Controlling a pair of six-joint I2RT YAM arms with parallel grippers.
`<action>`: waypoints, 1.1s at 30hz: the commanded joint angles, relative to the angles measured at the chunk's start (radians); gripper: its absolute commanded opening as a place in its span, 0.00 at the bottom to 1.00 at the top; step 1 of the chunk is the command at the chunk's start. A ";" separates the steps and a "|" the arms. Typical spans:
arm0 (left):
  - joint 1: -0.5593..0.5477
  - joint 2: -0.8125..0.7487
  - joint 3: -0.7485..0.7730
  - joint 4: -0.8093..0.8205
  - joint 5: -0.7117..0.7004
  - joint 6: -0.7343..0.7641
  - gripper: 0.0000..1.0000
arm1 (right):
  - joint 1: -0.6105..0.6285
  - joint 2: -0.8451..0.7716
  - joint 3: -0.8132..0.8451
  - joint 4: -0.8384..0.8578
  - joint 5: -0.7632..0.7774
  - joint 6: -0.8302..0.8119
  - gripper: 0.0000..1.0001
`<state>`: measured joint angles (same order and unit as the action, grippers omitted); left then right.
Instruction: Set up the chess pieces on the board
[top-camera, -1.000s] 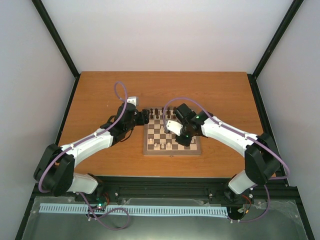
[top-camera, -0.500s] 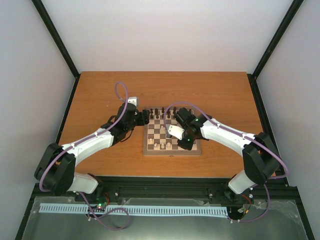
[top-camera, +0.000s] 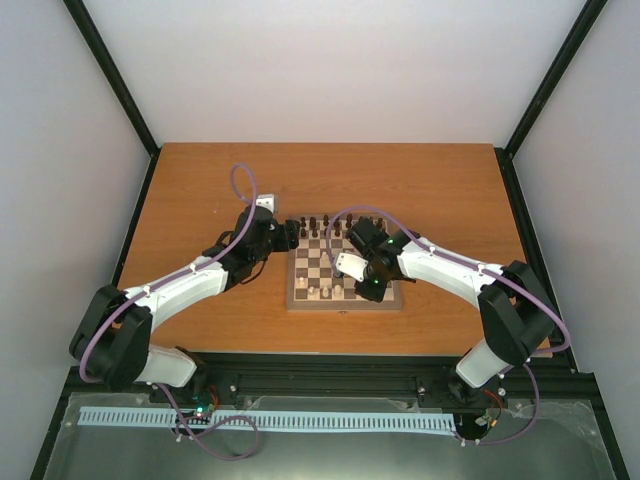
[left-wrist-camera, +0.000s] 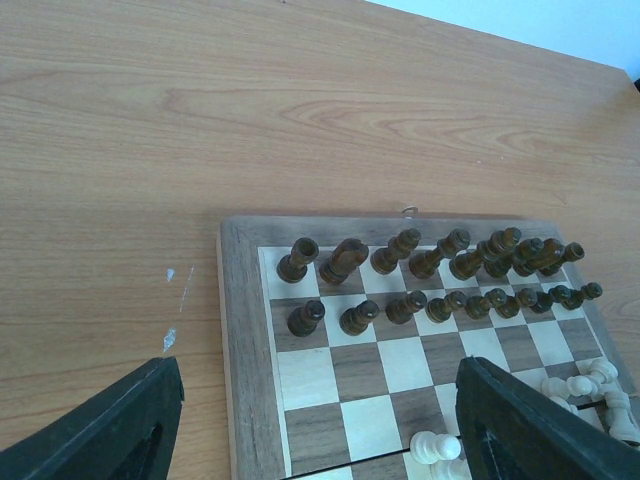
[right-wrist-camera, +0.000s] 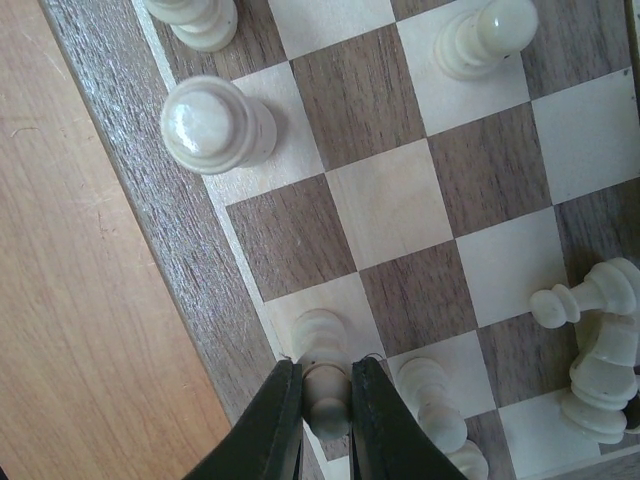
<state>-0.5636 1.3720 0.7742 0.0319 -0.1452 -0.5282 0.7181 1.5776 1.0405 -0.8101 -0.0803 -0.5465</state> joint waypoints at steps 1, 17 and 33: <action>-0.002 0.011 0.012 0.014 0.004 -0.010 0.77 | 0.009 0.018 -0.004 0.004 -0.011 -0.003 0.10; -0.002 0.026 0.024 0.014 0.041 -0.003 0.77 | -0.093 -0.083 0.123 -0.055 -0.023 -0.017 0.39; -0.003 0.070 0.038 0.074 0.257 0.052 0.71 | -0.375 0.117 0.228 0.020 -0.197 0.018 0.33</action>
<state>-0.5636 1.4261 0.7746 0.0593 0.0441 -0.5037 0.3428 1.6600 1.2549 -0.8120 -0.2058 -0.5381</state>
